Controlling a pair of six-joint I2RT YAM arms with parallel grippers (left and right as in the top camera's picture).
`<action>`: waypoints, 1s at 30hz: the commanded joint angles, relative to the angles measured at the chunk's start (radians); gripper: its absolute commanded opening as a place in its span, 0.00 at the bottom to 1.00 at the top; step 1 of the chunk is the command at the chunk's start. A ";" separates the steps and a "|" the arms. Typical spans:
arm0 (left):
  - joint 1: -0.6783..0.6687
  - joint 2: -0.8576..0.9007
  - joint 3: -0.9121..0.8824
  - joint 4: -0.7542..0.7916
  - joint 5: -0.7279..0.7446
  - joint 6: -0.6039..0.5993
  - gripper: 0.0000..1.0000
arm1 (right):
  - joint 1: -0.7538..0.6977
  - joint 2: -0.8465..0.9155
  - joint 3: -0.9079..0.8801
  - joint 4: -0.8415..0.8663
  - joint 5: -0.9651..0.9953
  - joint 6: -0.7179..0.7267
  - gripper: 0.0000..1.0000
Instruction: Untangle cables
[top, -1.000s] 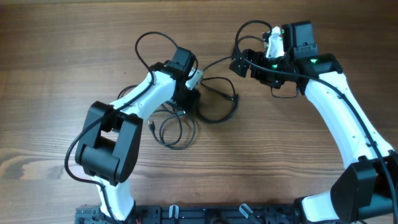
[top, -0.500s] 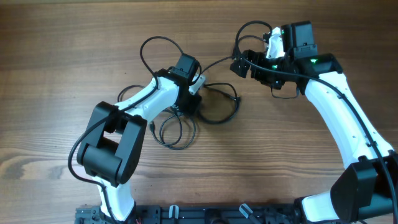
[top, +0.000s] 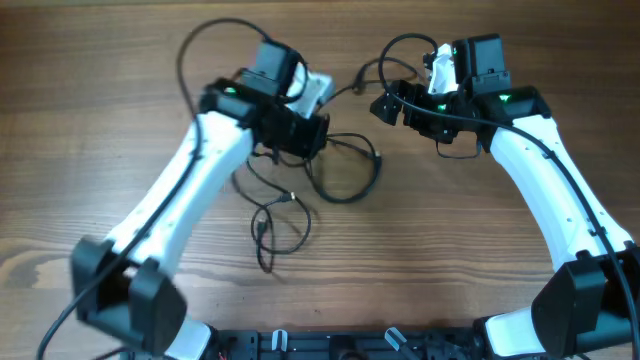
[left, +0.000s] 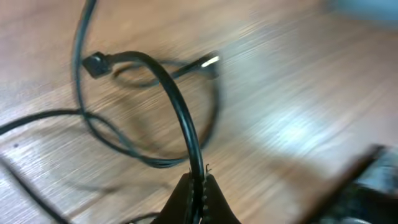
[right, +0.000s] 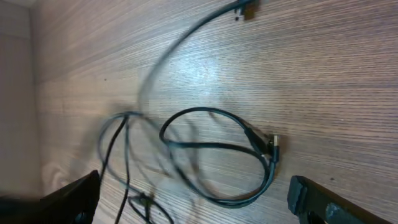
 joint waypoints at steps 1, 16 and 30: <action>0.046 -0.020 0.018 -0.024 0.347 -0.010 0.04 | -0.001 -0.018 0.002 0.000 0.010 0.000 0.99; 0.248 -0.024 0.018 1.389 1.134 -1.204 0.04 | 0.011 -0.018 0.002 -0.001 0.010 0.000 1.00; 0.374 -0.024 0.018 2.057 0.919 -1.762 0.04 | 0.128 -0.018 0.002 0.001 -0.005 0.000 0.99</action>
